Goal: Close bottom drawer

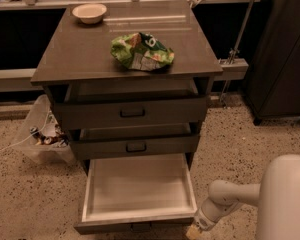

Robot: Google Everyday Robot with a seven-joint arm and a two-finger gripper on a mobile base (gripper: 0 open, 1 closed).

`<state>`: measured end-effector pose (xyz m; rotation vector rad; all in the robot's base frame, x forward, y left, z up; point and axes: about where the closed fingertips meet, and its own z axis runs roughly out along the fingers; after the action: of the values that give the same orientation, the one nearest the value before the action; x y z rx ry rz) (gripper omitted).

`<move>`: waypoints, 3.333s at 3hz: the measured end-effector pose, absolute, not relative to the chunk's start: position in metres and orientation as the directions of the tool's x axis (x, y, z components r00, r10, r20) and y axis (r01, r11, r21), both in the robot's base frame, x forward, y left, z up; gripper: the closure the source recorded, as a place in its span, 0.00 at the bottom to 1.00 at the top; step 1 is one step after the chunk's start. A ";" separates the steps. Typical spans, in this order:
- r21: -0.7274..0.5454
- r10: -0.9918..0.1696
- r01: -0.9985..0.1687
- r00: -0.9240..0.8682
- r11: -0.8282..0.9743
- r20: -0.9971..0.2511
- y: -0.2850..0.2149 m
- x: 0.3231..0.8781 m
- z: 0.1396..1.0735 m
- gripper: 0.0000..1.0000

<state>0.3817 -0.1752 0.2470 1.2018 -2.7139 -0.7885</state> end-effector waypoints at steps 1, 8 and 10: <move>0.526 -0.734 -0.662 -0.671 0.533 -0.101 -0.167 0.375 0.234 1.00; 0.436 -0.645 -0.644 -0.745 0.628 -0.170 -0.139 0.435 0.167 1.00; 0.396 -0.633 -0.657 -0.745 0.642 -0.211 -0.138 0.453 0.173 1.00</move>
Offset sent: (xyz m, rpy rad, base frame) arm 0.0158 0.0363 -0.0472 0.0418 0.1160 0.0757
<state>0.4532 -0.1380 0.1725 1.1375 -2.8936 -0.7321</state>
